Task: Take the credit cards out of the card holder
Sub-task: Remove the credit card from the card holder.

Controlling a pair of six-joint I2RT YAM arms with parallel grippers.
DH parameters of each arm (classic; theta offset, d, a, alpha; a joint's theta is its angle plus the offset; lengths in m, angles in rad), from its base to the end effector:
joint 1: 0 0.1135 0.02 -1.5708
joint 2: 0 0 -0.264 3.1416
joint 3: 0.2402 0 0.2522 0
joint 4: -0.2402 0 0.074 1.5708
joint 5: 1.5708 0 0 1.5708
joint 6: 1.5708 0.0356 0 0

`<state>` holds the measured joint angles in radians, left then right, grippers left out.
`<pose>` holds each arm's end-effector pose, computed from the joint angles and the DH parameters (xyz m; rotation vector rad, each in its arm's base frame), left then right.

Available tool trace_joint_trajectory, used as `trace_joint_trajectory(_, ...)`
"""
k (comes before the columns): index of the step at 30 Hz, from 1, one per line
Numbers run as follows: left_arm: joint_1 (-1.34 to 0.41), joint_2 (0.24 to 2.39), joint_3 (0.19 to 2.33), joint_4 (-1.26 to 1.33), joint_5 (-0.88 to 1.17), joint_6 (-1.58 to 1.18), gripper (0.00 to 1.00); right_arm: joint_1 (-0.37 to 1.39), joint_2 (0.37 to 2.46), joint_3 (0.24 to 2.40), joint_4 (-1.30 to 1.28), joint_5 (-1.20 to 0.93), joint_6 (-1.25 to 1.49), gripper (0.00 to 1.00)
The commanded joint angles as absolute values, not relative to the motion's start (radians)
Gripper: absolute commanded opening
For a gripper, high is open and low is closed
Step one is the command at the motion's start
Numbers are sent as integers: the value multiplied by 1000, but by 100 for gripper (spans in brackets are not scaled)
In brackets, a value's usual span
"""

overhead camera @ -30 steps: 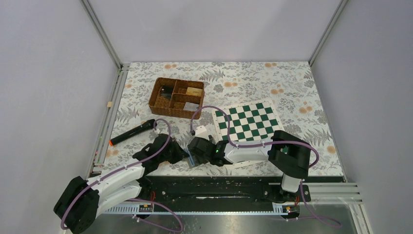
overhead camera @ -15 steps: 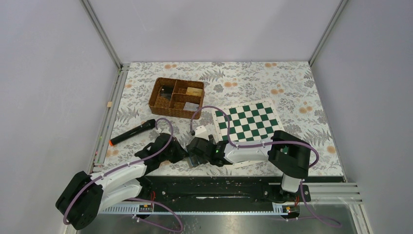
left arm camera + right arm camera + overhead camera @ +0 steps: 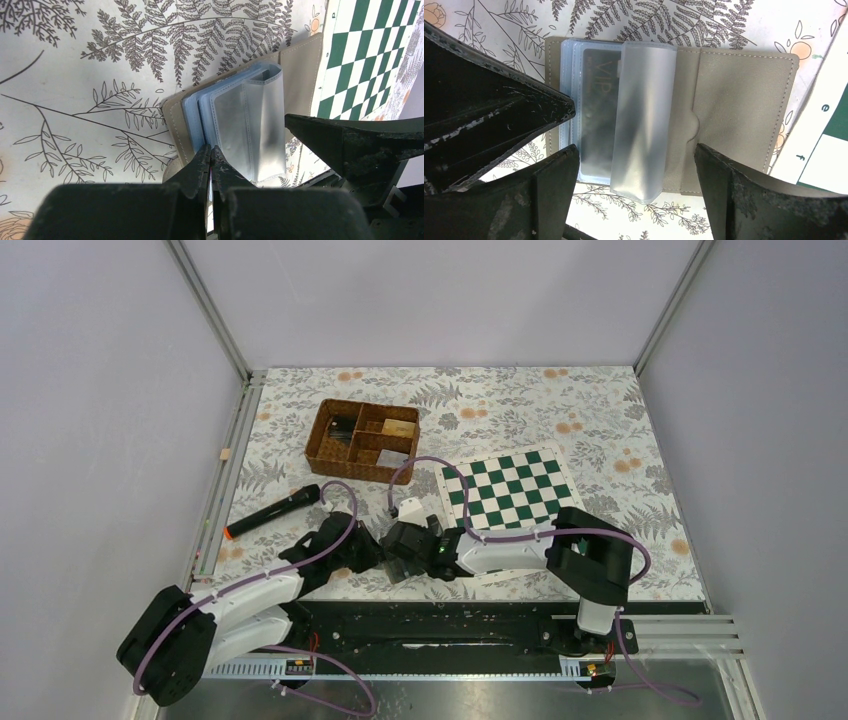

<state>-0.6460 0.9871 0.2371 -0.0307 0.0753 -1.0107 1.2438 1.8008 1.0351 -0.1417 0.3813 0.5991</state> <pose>0.1361 -0.1059 0.1337 -0.4200 2.4969 -0.8423 0.1296 0.3407 0.1597 -0.6143 2.3473 0.3816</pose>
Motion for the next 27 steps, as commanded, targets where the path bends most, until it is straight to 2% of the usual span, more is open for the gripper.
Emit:
trace_joint_trajectory(1,-647,1010,242,-53,61,-992,0,1253,1836,1074,-187,430,603,92)
trace_joint_trajectory(5,-647,999,244,-65,59,-991,0,1260,1852,1091,-209,442,603,88)
trace_joint_trajectory(14,-647,984,245,-87,49,-992,0,1273,1847,1102,-249,482,604,72)
trace_joint_trajectory(27,-647,996,236,-93,35,-996,0,1279,1773,1080,-273,548,605,75)
